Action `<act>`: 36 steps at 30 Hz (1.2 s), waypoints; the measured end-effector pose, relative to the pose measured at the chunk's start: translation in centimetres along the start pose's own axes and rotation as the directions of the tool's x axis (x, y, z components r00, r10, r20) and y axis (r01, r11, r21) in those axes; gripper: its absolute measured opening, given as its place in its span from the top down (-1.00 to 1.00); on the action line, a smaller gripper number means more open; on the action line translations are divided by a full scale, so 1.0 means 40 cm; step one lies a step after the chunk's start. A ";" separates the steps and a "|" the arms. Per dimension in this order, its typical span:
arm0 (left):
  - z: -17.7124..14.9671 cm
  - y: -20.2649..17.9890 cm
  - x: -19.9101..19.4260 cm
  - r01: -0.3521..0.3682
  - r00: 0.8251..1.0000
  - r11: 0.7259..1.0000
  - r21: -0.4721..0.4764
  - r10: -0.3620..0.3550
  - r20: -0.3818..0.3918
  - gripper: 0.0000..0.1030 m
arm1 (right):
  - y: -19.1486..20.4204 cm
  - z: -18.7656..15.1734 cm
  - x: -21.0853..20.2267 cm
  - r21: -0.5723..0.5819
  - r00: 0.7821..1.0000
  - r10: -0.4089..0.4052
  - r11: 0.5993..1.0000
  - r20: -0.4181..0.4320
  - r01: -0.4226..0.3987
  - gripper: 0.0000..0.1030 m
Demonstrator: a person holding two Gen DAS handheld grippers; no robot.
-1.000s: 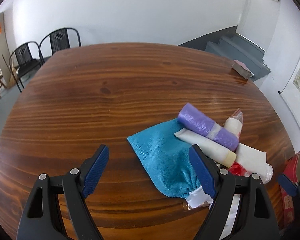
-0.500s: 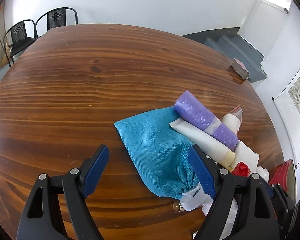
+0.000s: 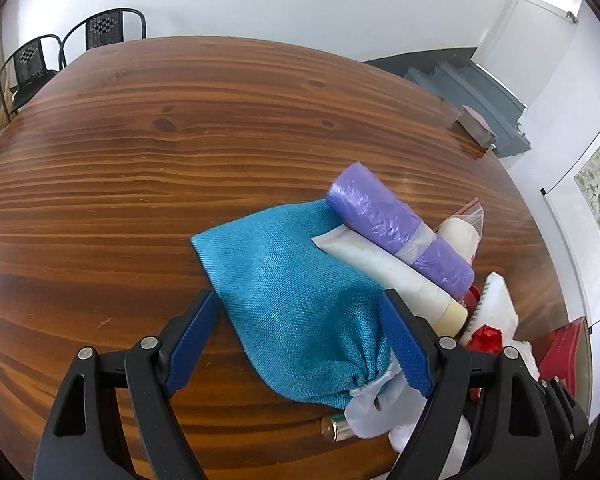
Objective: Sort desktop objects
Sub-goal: 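Grasp the blue cloth bag with the left tool while the right tool grasps the red snack packet, then carry the cloth bag and snack packet into the red tin box and release both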
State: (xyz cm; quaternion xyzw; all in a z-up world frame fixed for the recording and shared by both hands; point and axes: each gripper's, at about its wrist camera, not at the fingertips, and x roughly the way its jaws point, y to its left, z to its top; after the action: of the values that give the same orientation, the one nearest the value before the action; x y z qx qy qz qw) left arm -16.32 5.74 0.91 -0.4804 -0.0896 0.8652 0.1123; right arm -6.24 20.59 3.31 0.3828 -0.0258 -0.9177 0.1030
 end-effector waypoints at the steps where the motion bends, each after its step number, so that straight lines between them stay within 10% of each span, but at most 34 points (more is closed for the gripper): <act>1: 0.001 -0.002 0.008 -0.008 1.000 1.000 0.002 0.008 -0.003 -0.65 | -0.001 0.000 0.000 0.001 1.000 0.000 1.000 0.001 0.000 -0.14; 6: 0.003 0.003 0.018 -0.020 0.999 1.000 0.000 0.020 0.037 -0.63 | -0.003 0.002 0.005 -0.001 1.000 -0.002 1.000 0.002 0.002 -0.14; 13: 0.006 0.023 -0.025 -0.021 0.996 0.999 -0.040 0.025 0.091 0.43 | -0.001 0.000 -0.012 0.008 1.000 0.002 1.000 0.008 -0.002 0.32; 36: -0.013 -0.102 -0.307 0.036 0.932 0.996 0.083 -0.064 0.358 0.60 | -0.057 -0.004 -0.199 0.154 0.976 -0.011 0.988 0.219 -0.024 0.45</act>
State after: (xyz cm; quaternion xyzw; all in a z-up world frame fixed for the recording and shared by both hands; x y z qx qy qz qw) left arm -9.14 6.24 11.66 -0.3067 -0.0883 0.9382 0.1341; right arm -1.05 24.50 8.47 0.2860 -0.1101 -0.9491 0.0723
